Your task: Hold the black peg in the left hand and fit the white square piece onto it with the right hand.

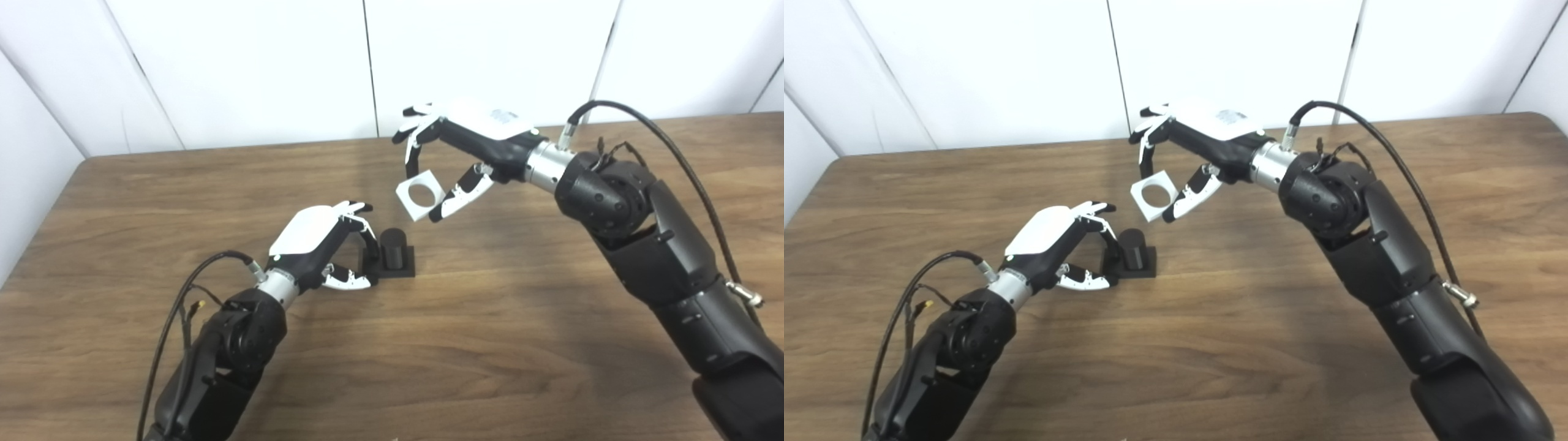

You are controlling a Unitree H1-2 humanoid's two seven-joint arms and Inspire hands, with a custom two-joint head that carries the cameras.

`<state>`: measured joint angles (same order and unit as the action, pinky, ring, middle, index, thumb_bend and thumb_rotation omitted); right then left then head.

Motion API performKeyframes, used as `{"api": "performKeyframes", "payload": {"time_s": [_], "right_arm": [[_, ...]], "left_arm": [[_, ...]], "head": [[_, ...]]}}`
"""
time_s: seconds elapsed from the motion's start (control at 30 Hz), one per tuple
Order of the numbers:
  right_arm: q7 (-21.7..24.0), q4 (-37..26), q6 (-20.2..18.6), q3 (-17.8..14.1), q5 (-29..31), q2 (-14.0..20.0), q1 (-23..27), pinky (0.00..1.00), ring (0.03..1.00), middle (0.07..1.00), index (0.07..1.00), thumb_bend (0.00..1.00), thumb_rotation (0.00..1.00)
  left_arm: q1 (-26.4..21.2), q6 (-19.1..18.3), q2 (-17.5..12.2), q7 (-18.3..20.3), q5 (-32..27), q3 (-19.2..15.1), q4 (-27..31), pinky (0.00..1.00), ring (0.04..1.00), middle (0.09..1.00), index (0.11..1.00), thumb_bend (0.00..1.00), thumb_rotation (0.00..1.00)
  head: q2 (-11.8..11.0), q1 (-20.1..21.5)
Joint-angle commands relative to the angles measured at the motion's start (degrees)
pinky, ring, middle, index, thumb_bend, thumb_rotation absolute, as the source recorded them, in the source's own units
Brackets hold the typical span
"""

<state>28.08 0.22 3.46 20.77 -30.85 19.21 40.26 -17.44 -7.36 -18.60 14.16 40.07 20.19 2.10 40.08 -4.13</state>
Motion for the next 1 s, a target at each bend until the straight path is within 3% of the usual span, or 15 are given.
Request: {"api": "performKeyframes", "payload": {"time_s": [0.0, 0.2, 0.97], "right_arm": [[1.9, -2.5, -2.6, -0.1, 0.2, -0.7, 4.0, 0.96, 0.955, 0.826, 0.479, 0.52, 0.14], [4.7, -1.0, -5.0, 0.9, 0.2, -1.7, 6.0, 0.95, 0.947, 0.823, 0.479, 0.52, 0.14], [4.8, 4.1, -4.8, 3.8, -1.1, -4.1, 7.2, 0.98, 0.954, 0.827, 0.480, 0.52, 0.14]], "left_arm": [[0.1, -0.6, -0.5, 1.5, 1.2, 1.2, -1.4, 0.93, 0.965, 0.925, 0.496, 0.52, 0.08], [0.1, -0.8, -0.3, 1.4, 1.3, 1.4, -1.3, 0.93, 0.961, 0.924, 0.495, 0.52, 0.08], [0.1, -1.4, 0.4, 1.1, 1.3, 1.6, -1.4, 0.93, 0.964, 0.927, 0.496, 0.52, 0.08]], "head": [[0.1, 0.0], [0.3, -0.2], [0.7, -1.8]]}}
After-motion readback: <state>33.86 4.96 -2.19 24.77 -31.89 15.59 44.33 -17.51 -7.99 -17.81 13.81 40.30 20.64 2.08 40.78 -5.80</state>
